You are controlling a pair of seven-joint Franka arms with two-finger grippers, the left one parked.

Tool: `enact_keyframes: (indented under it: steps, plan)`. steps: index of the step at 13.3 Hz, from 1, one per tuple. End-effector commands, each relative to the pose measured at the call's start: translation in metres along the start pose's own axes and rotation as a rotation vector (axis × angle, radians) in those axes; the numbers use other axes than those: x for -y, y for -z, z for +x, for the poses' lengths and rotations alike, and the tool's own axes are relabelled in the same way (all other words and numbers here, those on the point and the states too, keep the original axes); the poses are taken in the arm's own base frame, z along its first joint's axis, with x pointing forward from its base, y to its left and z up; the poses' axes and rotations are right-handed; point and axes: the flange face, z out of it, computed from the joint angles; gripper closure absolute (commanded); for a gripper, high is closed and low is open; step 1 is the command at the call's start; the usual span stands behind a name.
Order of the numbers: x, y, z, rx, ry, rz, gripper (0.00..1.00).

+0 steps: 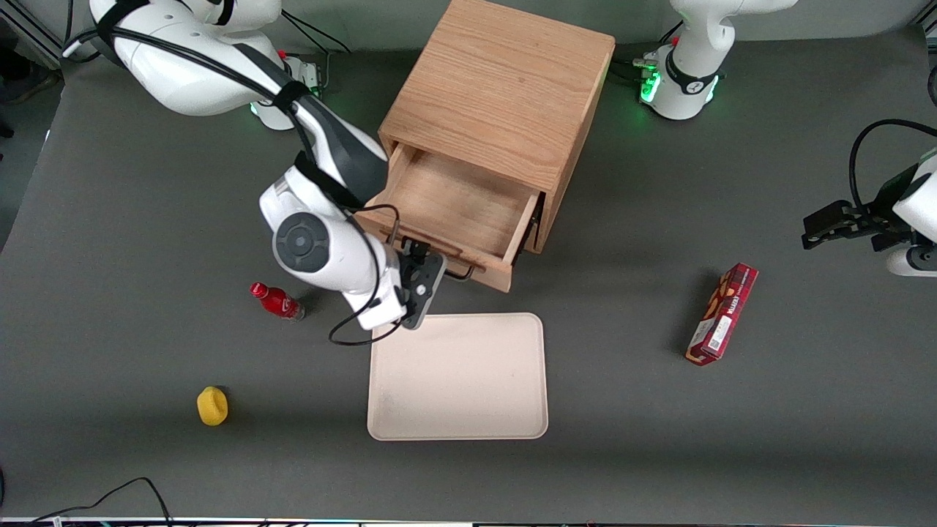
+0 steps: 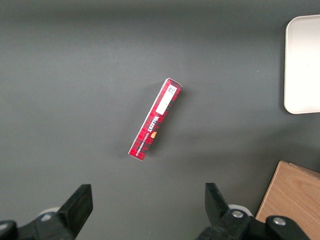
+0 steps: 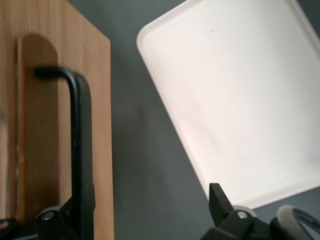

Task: Open upper drawer
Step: 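Pull the handle outward from the cabinet with the right gripper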

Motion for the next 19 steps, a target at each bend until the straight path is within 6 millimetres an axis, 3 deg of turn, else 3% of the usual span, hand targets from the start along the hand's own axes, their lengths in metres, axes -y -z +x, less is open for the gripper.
enact_keyframes:
  steps: [1, 19]
  plan:
    - [-0.017, 0.005, -0.008, -0.002, 0.026, -0.005, 0.0]
    - [-0.055, 0.038, -0.022, -0.06, 0.033, -0.045, 0.0]
